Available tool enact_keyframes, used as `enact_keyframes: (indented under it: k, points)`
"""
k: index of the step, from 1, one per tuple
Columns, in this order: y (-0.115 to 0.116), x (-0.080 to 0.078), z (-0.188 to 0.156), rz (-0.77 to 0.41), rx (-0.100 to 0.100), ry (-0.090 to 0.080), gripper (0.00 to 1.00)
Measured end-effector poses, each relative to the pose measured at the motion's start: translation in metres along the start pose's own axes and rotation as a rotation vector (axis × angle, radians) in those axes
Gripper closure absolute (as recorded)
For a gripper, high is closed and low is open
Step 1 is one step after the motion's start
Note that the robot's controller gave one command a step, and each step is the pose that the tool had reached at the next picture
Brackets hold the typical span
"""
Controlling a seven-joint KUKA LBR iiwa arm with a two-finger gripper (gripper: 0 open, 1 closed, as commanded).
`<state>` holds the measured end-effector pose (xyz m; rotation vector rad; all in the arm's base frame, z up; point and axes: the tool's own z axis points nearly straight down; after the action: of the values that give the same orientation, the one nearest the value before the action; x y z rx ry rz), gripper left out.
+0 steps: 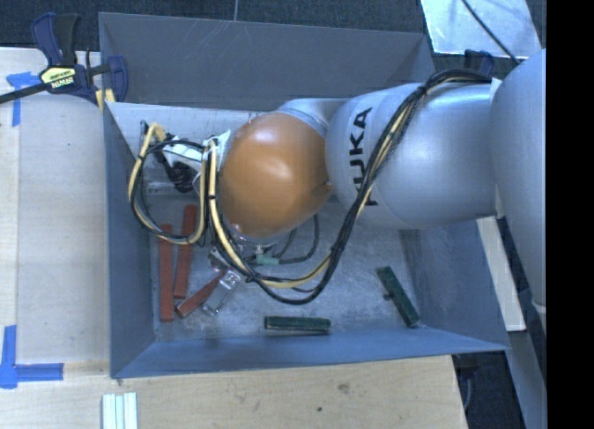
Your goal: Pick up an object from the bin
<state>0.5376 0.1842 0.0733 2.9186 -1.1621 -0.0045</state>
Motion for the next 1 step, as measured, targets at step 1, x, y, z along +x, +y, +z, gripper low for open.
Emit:
enact_keyframes:
  k: [1]
  points:
    - [-0.0449, -0.0275, 0.0013, -0.282, 0.001, 0.0, 0.0]
